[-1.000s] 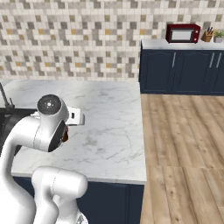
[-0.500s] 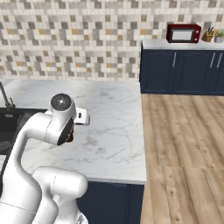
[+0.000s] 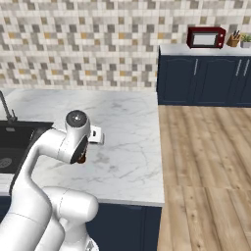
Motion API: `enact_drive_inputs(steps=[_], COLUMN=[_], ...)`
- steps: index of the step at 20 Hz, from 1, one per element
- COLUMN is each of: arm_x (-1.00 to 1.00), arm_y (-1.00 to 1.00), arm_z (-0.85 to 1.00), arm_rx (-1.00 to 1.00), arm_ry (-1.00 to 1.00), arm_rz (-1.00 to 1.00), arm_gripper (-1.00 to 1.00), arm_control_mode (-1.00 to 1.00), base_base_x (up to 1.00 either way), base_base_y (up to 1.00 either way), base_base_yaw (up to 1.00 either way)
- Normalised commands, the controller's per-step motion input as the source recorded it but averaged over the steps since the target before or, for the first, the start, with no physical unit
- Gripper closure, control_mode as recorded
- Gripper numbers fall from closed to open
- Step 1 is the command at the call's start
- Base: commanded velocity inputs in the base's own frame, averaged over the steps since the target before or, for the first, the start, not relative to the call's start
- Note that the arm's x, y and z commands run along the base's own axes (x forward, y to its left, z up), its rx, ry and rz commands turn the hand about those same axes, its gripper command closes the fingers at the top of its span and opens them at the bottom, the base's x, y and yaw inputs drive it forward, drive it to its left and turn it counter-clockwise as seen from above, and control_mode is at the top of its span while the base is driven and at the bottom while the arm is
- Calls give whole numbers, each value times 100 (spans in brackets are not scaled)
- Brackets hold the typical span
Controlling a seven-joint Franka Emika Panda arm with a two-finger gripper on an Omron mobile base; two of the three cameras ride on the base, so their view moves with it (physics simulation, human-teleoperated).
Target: Move the drinks to the dining counter.
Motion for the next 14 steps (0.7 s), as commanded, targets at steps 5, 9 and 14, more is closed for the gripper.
enact_drive_inputs(steps=[5,9,14], arm_x=[37,36,32], arm_y=[2,12,19], arm_z=[-47,-52,-54], arm_rx=[0,-1,-1], arm_ry=[0,0,0], arm_rz=[0,0,0], arm_gripper=[100,100,100], arm_control_mode=[-100,-100,-100], base_base_x=[0,0,0], base_base_y=[0,0,0], base_base_yaw=[0,0,0])
